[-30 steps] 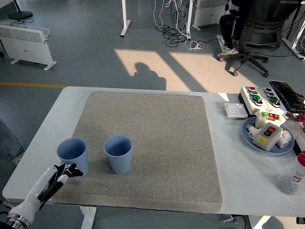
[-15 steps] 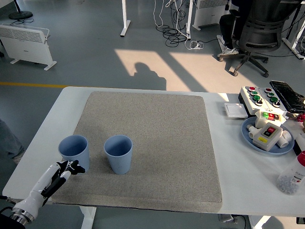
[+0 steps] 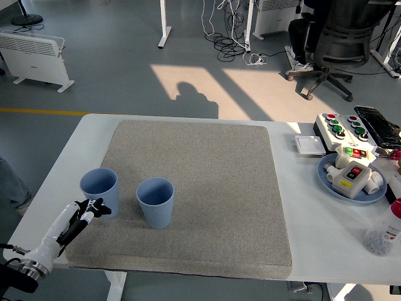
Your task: Push cup pick cup insert cup
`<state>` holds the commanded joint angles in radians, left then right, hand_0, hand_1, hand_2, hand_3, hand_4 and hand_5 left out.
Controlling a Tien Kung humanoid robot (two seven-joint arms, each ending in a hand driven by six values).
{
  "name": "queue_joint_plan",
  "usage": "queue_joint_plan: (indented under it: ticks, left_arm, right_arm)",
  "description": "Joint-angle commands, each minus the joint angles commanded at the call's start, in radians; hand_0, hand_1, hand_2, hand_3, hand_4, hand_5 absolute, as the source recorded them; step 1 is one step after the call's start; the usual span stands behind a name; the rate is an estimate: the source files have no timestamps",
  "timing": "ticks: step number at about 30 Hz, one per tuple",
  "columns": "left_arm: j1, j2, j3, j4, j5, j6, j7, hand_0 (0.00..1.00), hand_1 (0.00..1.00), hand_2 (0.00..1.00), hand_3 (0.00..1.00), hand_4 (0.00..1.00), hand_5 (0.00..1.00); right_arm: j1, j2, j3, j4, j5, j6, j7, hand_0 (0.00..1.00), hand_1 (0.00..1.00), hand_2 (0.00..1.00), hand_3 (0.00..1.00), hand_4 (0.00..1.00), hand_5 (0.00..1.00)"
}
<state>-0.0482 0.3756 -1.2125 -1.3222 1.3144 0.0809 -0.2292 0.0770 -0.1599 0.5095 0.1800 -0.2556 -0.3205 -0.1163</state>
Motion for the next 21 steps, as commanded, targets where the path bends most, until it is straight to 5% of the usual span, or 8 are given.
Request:
queue_joint_plan:
  ticks: [21]
  left_arm:
    - [-0.088, 0.008, 0.085, 0.108, -0.123, 0.018, -0.047, 0.692, 0.658, 0.586, 0.515, 0.658, 0.998]
  right_arm:
    - [-0.009, -0.002, -0.004, 0.0, -0.018, 0.001, -0.012, 0.687, 0.608, 0.645, 0.559, 0.089, 0.411]
